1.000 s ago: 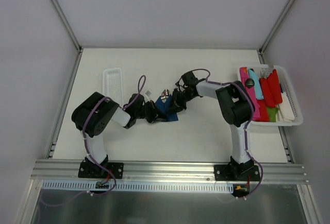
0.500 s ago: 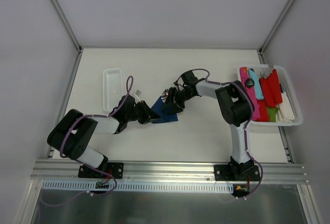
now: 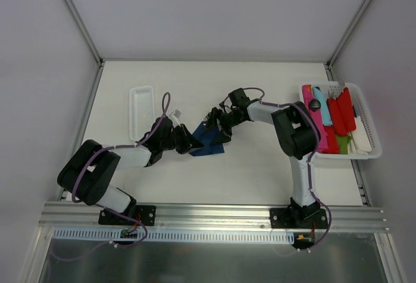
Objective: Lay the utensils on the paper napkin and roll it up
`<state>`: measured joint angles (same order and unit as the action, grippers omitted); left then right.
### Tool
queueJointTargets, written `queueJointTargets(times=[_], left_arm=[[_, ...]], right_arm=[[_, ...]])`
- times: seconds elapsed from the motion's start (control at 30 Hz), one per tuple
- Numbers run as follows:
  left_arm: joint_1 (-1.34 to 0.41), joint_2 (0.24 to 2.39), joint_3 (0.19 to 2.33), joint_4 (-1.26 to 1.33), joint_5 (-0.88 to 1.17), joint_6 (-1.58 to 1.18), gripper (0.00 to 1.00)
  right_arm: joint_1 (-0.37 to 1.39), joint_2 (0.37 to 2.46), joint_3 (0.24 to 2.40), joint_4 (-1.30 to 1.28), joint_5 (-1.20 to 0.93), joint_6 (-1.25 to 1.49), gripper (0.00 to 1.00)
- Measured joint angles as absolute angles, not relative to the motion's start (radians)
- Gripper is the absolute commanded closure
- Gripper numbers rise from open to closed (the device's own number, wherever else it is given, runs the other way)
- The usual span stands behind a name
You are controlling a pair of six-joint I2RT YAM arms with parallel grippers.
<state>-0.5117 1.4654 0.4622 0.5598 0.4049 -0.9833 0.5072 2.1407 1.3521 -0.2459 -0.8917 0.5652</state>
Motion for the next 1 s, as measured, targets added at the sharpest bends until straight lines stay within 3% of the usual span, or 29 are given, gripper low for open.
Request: queueJointTargets(times=[0.77, 0.93, 1.0], left_arm=[[-0.548, 1.770, 0.574, 0.666, 0.332, -1.148, 1.00], [-0.540, 1.775, 0.556, 0.693, 0.331, -1.180, 1.00], [-0.534, 1.774, 0.553, 0.695, 0.332, -1.181, 1.00]], right_arm=[[0.494, 2.133, 1.307, -0.172, -0.929, 0.594, 0.29], [0.485, 2.109, 1.279, -0.153, -0.926, 0.582, 0.33], [0.478, 2.098, 1.275, -0.161, -0.924, 0.563, 0.39]])
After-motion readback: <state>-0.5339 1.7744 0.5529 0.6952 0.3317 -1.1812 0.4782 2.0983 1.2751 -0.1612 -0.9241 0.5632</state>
